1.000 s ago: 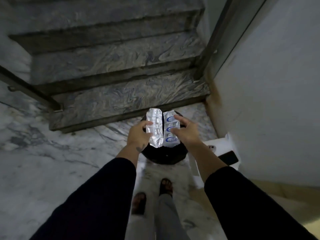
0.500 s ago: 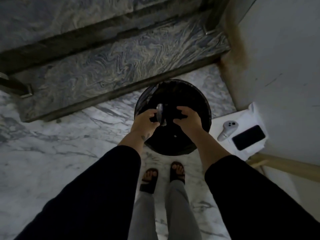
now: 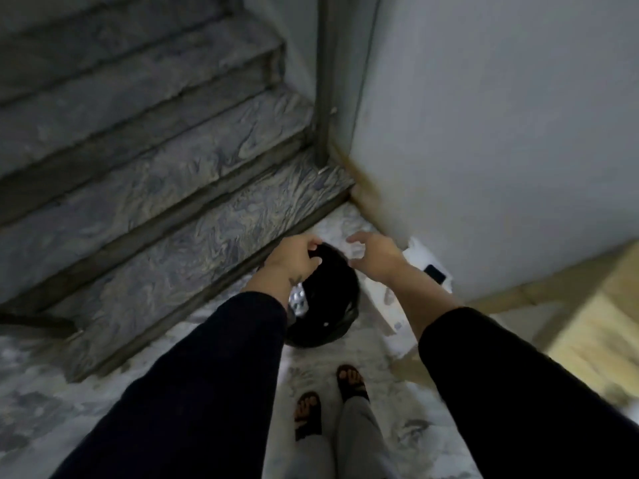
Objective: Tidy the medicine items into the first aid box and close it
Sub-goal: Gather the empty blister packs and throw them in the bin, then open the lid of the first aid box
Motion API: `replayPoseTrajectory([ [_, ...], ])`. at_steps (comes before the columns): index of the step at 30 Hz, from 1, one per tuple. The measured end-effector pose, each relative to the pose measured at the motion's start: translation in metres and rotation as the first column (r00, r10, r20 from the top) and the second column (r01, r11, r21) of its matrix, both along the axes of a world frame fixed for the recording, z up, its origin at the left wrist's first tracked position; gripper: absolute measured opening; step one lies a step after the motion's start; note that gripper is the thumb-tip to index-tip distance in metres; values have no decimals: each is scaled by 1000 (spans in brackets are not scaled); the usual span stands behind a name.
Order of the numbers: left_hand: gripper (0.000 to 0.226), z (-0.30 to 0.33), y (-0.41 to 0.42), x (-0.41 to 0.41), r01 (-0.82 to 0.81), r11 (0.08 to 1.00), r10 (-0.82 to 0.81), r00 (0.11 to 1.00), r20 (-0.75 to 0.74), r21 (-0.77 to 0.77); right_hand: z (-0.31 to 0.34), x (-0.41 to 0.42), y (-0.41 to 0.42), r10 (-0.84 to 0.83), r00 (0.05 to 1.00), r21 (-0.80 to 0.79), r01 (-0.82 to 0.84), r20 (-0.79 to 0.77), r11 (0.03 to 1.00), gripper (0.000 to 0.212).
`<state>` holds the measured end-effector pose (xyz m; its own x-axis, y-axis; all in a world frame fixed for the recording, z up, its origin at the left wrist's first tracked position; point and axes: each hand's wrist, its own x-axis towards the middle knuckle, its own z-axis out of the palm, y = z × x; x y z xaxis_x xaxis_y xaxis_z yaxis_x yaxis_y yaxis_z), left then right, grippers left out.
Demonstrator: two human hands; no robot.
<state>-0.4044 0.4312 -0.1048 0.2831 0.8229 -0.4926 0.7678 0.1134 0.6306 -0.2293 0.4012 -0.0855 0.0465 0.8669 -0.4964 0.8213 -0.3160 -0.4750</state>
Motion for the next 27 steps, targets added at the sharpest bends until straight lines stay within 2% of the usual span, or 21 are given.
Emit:
replayPoseTrajectory([
  [4,37,61,-4,68,208,971,-211,977,11,115,67,58,-36,-148,986,103,140,74,985,48],
  [8,37,107,-20,151,389,900,-400,916,18,198,113,122,-88,-334,937,204,309,104,929,48],
  [13,43,158,-64,253,618,730,-630,774,-61,293,148,194,-163,-535,828,298,475,169,828,48],
  [16,44,174,-96,307,714,601,-724,677,-135,359,161,233,-209,-603,764,335,520,228,786,47],
  [22,49,174,-155,395,795,357,-818,519,-246,490,163,300,-281,-634,656,376,513,409,772,53],
  [27,65,154,-180,437,793,212,-830,455,-323,571,139,336,-301,-631,630,395,493,453,776,65],
])
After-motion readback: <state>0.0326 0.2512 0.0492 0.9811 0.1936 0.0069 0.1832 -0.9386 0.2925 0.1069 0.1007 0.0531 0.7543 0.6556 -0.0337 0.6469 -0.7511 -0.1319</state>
